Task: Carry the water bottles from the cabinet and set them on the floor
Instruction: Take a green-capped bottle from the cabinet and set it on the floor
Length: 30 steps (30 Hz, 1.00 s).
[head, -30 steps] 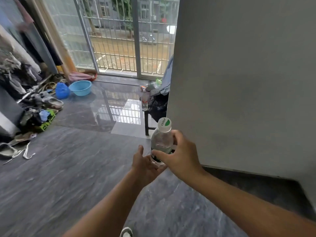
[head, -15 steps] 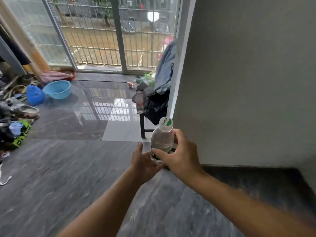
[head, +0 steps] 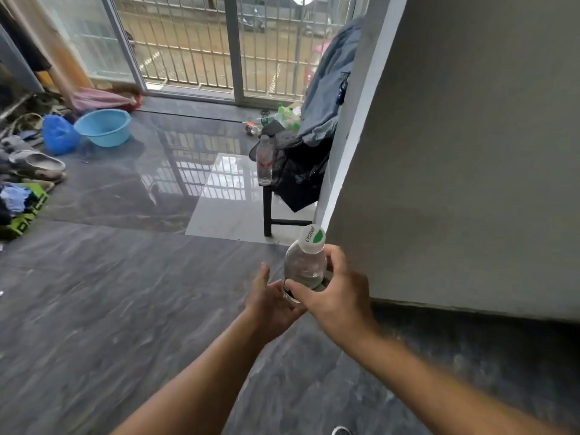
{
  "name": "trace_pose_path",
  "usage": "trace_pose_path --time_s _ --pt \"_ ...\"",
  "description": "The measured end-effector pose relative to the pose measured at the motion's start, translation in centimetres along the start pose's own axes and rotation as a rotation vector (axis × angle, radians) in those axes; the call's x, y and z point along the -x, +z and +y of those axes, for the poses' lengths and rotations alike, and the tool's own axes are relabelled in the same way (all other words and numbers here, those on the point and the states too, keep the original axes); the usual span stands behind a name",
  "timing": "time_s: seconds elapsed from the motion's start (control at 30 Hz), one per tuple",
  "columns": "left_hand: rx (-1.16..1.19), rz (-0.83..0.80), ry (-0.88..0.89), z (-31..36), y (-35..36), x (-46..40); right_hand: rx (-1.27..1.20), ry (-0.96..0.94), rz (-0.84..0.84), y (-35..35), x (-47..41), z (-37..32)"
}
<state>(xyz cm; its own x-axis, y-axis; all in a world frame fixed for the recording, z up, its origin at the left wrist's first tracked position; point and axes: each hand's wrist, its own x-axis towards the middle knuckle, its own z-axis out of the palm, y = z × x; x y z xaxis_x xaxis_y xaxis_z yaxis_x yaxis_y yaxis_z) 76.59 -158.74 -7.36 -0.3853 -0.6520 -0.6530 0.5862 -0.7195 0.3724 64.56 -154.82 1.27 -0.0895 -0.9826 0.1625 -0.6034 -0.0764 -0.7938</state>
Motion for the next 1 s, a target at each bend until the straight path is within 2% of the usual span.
trace_pose_path --time_s 0.2,0.47,0.77,1.0 --pt "0.103 0.044 0.024 -2.8 -5.4 -8.5 -0.009 -0.008 -0.013 5.8 -1.2 8.9" --pt "0.271 0.084 0.022 -8.1 -16.7 -22.1 -0.034 -0.028 -0.035 16.8 -1.7 24.4" --pt "0.282 0.235 0.015 -13.0 -28.4 -34.5 -0.051 -0.025 -0.105 29.2 -2.5 38.8" --pt "0.223 0.345 -0.025 -14.0 -34.3 -38.7 -0.048 0.048 -0.168 36.6 -2.7 46.0"
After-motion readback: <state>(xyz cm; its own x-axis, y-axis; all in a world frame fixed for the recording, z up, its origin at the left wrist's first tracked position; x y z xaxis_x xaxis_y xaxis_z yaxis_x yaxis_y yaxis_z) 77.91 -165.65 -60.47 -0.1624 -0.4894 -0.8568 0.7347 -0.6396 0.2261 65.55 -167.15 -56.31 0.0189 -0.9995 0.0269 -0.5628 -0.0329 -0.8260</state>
